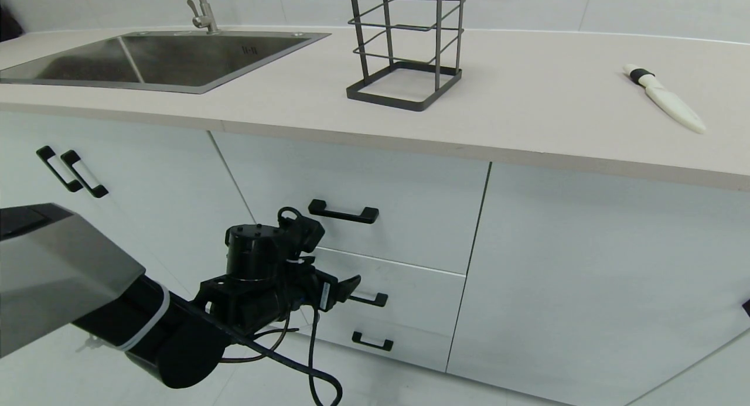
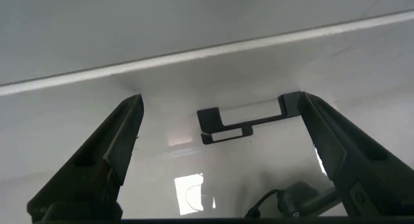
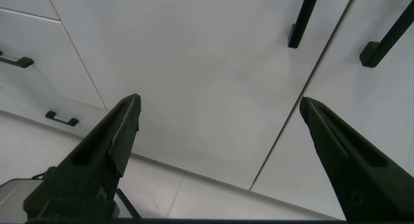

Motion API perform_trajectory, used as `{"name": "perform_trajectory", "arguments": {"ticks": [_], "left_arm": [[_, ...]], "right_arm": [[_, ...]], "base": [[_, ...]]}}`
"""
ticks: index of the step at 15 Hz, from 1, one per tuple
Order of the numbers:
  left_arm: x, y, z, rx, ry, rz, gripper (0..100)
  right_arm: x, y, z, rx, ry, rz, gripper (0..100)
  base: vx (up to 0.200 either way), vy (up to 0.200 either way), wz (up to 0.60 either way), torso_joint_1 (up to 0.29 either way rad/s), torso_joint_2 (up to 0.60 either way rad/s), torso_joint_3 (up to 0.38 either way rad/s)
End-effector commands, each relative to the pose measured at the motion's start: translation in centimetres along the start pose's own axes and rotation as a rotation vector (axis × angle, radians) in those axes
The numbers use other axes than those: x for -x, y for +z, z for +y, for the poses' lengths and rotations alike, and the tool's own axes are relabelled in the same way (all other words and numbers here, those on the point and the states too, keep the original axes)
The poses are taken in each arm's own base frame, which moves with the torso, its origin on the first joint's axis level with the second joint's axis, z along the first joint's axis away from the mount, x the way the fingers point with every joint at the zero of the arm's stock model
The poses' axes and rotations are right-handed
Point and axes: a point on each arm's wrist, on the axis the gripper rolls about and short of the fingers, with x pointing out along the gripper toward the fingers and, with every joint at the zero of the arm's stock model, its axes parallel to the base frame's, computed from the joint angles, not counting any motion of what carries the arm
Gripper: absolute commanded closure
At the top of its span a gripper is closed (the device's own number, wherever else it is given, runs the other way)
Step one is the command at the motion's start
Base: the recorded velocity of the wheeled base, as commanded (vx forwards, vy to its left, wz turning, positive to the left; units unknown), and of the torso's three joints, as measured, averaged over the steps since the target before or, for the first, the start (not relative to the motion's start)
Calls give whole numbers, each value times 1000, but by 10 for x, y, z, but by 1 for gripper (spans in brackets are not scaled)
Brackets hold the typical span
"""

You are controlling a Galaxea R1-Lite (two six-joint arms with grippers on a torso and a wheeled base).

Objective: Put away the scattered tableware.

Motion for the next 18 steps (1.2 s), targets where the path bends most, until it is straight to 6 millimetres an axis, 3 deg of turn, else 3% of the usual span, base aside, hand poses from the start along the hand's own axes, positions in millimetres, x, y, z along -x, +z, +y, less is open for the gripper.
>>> {"name": "perform_trajectory", "arguments": {"ticks": [1, 8, 10, 11, 12, 14, 15, 16, 17, 18], "left_arm": [[0, 2, 5, 6, 9, -17, 0], [9, 3, 6, 8, -1, -67, 0], [39, 5, 5, 7, -4, -93, 0], [55, 3, 3, 6, -9, -107, 0], [92, 1, 1, 7, -30, -157, 0], [136, 1, 2, 9, -36, -240, 0], [185, 0, 2, 4, -24, -370, 0], [217, -5, 1, 1, -15, -454, 0], [230, -10, 2, 1, -4, -483, 0], [268, -34, 4, 6, 75, -560, 0]], "right_arm": [[0, 0, 0, 0, 0, 1, 0], [0, 0, 0, 0, 0, 1, 0], [0, 0, 0, -21, 2, 1, 0], [0, 0, 0, -26, 0, 1, 0], [0, 0, 0, -24, 2, 1, 0], [0, 0, 0, -26, 1, 2, 0], [0, 0, 0, -35, -3, 2, 0], [0, 0, 0, -46, -9, 3, 0], [0, 0, 0, -49, -13, 3, 0], [0, 0, 0, -49, -15, 3, 0]], "base": [[0, 0, 0, 0, 0, 0], [0, 0, 0, 0, 0, 0], [0, 0, 0, 0, 0, 0], [0, 0, 0, 0, 0, 0], [0, 0, 0, 0, 0, 0], [0, 0, 0, 0, 0, 0], [0, 0, 0, 0, 0, 0], [0, 0, -600, 2, 2, -2], [0, 0, -600, 2, -2, 2], [0, 0, -600, 2, -2, 2]]}}
